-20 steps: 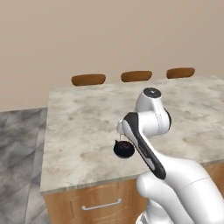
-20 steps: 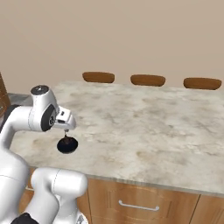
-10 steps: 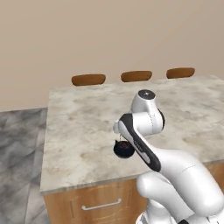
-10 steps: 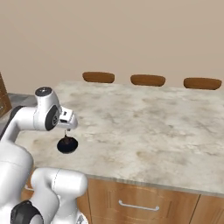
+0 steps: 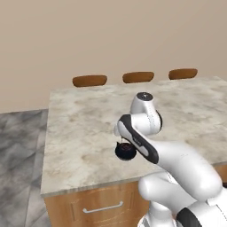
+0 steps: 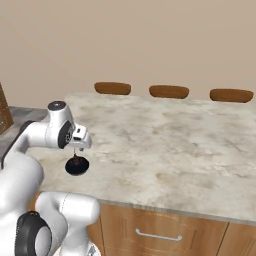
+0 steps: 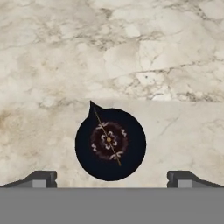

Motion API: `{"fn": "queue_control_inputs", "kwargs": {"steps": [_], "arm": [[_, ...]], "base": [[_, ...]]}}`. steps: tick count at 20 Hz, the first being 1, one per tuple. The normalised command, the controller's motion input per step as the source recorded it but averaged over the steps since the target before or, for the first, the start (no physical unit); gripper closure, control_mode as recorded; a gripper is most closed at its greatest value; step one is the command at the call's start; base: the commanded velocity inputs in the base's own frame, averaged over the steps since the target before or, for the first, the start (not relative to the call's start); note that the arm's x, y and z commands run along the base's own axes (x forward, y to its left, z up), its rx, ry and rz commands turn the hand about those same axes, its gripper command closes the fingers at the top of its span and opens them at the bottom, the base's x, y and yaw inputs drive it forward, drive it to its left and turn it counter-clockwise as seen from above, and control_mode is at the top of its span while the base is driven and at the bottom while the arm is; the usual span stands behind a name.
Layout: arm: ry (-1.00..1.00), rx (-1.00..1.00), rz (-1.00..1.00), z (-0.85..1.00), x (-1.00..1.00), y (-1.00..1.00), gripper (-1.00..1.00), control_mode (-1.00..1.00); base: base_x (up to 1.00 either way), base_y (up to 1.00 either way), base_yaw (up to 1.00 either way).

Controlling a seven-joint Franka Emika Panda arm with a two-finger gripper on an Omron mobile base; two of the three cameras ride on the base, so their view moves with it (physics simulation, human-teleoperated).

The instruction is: Pick the teapot and jar and place them in the sink. Then turn on the water.

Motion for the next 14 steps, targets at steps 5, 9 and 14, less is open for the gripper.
{"fn": "queue_control_inputs", "kwargs": {"steps": [5,9,14], "arm": [[0.03,0.00,0.00,-0.33,0.18,0.05,-1.00,-1.00],[0.01,0.00,0.00,-0.28,0.21,0.00,-1.00,-1.00],[0.01,0.00,0.00,-0.31,0.17,0.03,-1.00,-1.00]], "base": [[0.00,0.00,0.00],[0.00,0.00,0.00],[0.00,0.00,0.00]]}}
